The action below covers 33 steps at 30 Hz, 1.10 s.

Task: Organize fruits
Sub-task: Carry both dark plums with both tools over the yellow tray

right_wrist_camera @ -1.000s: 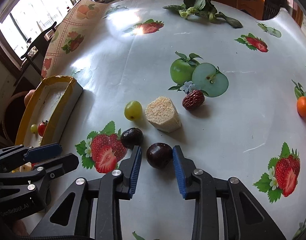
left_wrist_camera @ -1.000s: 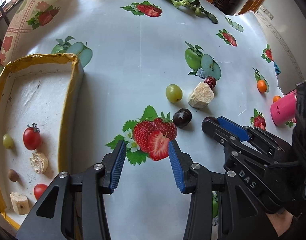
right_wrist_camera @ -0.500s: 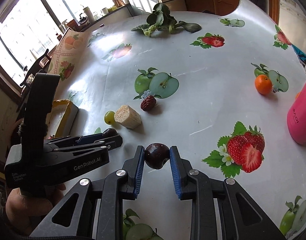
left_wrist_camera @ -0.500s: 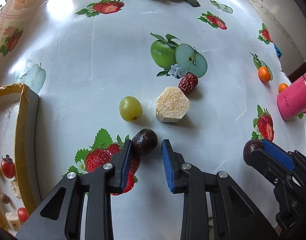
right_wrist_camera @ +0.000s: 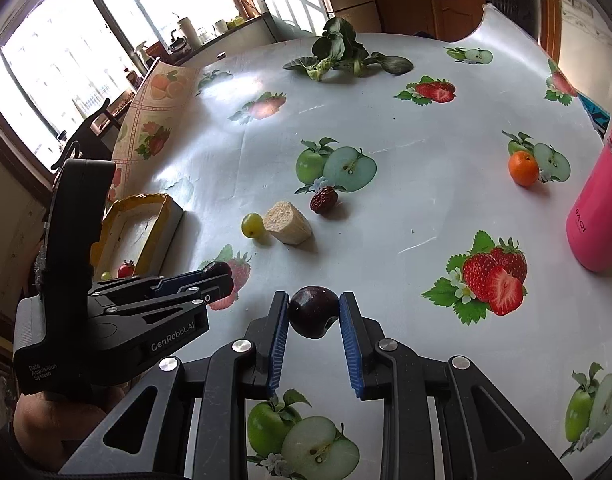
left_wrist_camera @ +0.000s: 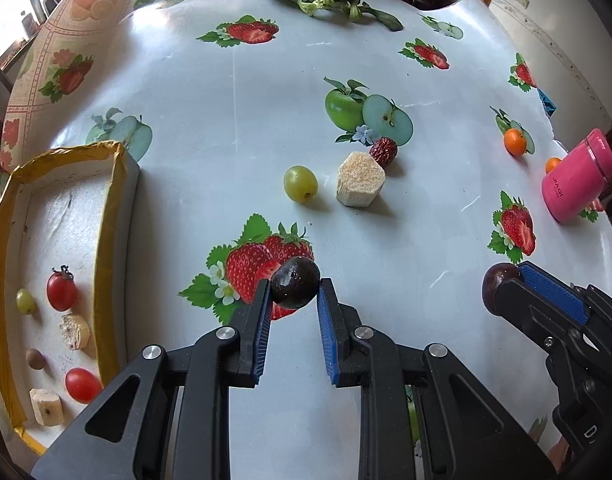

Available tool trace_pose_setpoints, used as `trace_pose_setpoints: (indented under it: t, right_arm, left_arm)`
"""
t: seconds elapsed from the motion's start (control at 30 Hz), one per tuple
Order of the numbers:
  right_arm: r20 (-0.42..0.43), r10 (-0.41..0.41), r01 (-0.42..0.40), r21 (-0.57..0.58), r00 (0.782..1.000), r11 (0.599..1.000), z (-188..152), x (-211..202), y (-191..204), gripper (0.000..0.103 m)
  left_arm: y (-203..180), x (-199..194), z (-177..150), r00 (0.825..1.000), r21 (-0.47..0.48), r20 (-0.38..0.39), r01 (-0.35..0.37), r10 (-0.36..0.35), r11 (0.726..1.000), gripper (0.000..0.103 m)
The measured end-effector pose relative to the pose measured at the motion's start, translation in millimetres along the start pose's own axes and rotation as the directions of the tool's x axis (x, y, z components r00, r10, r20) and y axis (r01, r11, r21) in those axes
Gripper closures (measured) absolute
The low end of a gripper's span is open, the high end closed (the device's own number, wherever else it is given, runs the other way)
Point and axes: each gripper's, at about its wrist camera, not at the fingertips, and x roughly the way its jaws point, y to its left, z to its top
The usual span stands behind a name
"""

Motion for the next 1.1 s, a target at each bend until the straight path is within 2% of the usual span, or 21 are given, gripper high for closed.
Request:
trace_pose_setpoints:
  t: [0.6,1.1]
  right_arm:
    - [0.024,0.034,-0.031,-0.092,0.999,0.995,-9.5,-23.9,67.3,0.077]
    - [0.011,0.072,-0.07,-0.163,0.997,0.984,-12.6,-18.6,115.6,0.077]
  left_arm:
    - [46.7,-54.0,-30.3,0.998,-0.064,0.063,-0.025,0.029,0.998,0.083]
    - [93.5,-72.5,-45.5,0.995,-0.137,0.073,-0.052,0.063,0.989,0.083]
